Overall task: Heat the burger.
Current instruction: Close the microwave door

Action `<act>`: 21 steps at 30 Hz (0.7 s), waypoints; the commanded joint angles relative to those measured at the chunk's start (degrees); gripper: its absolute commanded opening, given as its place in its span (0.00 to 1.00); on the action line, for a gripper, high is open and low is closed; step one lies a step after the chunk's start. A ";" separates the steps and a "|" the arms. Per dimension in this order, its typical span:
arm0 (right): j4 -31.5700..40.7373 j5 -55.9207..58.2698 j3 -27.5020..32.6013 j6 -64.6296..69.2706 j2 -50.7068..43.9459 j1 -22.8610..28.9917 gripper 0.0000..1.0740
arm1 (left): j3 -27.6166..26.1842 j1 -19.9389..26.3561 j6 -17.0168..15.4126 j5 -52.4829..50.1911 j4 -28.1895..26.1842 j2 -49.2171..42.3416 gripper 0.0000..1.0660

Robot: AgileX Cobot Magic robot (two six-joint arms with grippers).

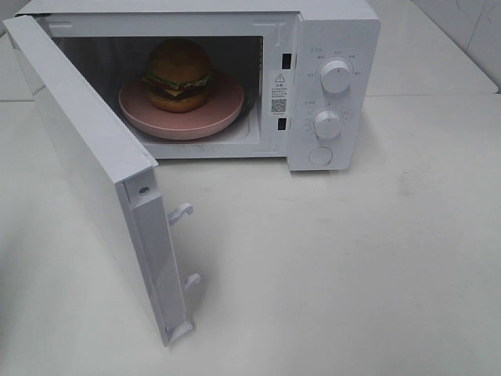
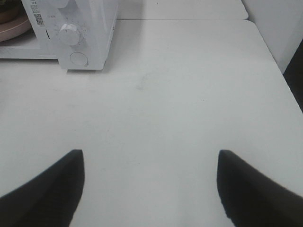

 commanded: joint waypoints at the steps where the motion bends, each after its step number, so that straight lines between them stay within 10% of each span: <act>1: 0.23 0.00 0.11 -0.29 -1.72 -0.34 0.70 | 0.29 -0.11 -2.06 -4.76 1.43 2.64 0.00; 12: 0.23 0.00 0.11 -0.29 -1.72 -0.34 0.70 | -0.11 -0.11 -23.89 -18.91 28.36 20.11 0.00; 21: 0.23 0.00 0.11 -0.29 -1.72 -0.34 0.70 | -2.01 -0.11 -29.79 -28.71 34.72 31.05 0.00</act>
